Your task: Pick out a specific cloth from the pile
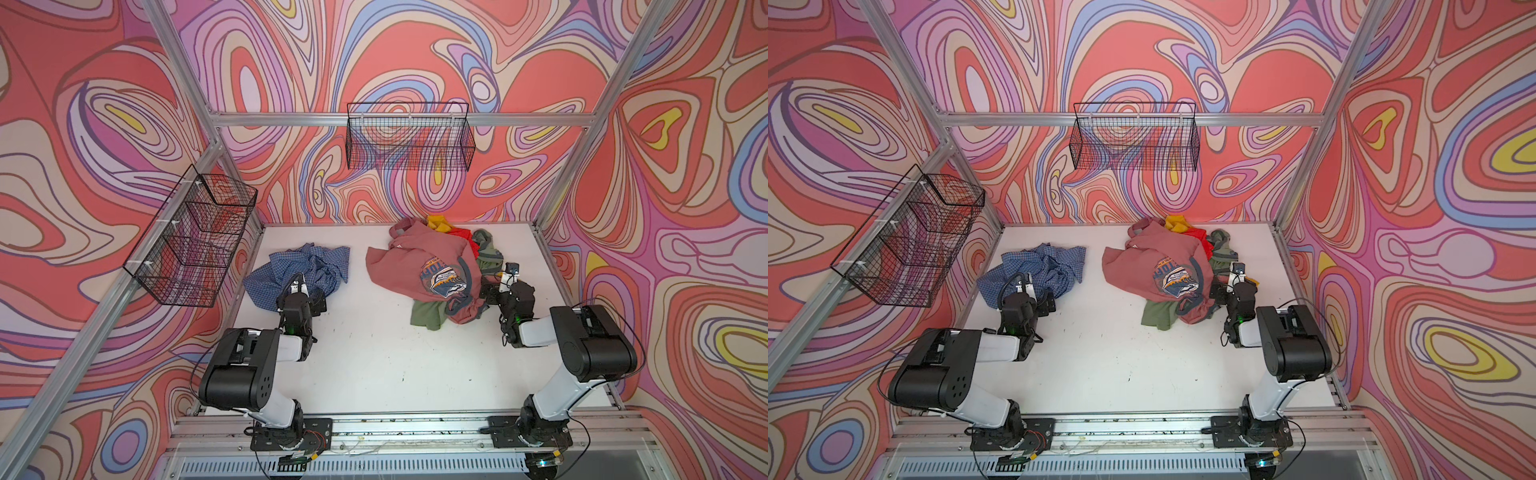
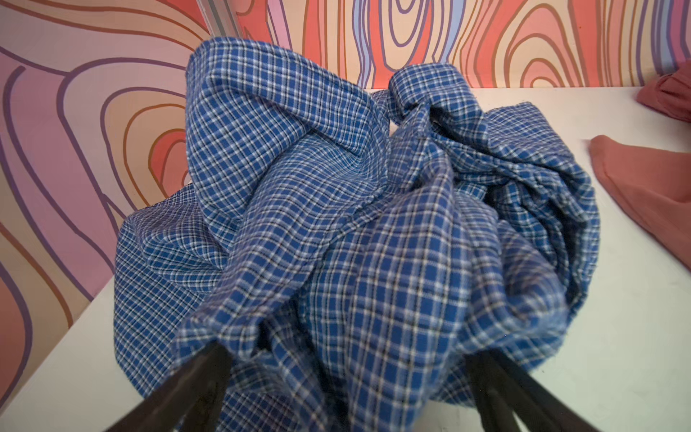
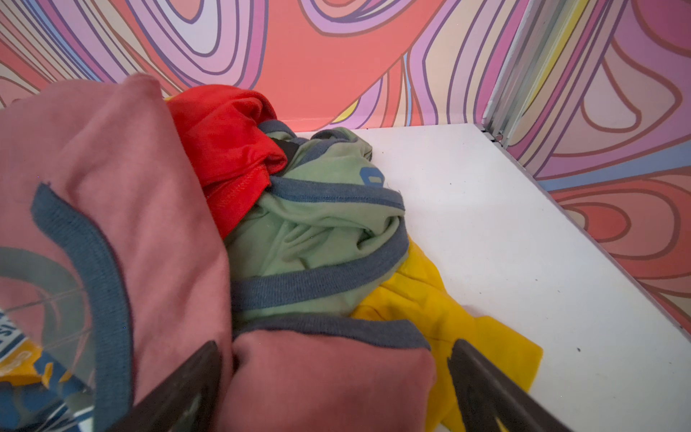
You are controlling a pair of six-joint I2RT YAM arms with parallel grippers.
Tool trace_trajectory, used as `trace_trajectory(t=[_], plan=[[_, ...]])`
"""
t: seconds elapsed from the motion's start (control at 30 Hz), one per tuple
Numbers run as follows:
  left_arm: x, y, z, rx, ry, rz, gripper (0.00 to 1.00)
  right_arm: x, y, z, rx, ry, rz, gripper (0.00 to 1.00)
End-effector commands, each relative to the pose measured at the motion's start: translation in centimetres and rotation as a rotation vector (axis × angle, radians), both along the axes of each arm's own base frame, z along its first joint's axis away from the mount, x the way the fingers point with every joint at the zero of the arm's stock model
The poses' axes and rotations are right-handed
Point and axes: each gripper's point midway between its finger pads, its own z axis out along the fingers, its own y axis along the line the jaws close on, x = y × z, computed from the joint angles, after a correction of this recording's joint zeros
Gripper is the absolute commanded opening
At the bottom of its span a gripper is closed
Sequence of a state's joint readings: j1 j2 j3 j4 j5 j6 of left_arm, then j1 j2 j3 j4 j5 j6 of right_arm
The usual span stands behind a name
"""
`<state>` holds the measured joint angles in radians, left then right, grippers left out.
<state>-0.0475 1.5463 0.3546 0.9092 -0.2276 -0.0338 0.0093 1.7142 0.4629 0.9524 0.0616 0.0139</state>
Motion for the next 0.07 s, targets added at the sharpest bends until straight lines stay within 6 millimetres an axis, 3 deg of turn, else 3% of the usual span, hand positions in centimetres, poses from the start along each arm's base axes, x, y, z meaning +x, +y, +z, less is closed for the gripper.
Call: trace_trajectory(t=[0.0, 0.03], plan=[[0.40, -0.31, 0.57, -0.003, -0.019, -0.013, 1.00, 0.28, -0.02, -0.10, 0.013, 0.005, 0.002, 0.98], [0.41, -0.28, 0.65, -0.002, -0.023, -0.012, 1.00, 0.27, -0.07, -0.12, 0.013, 0.005, 0.001, 0.98]])
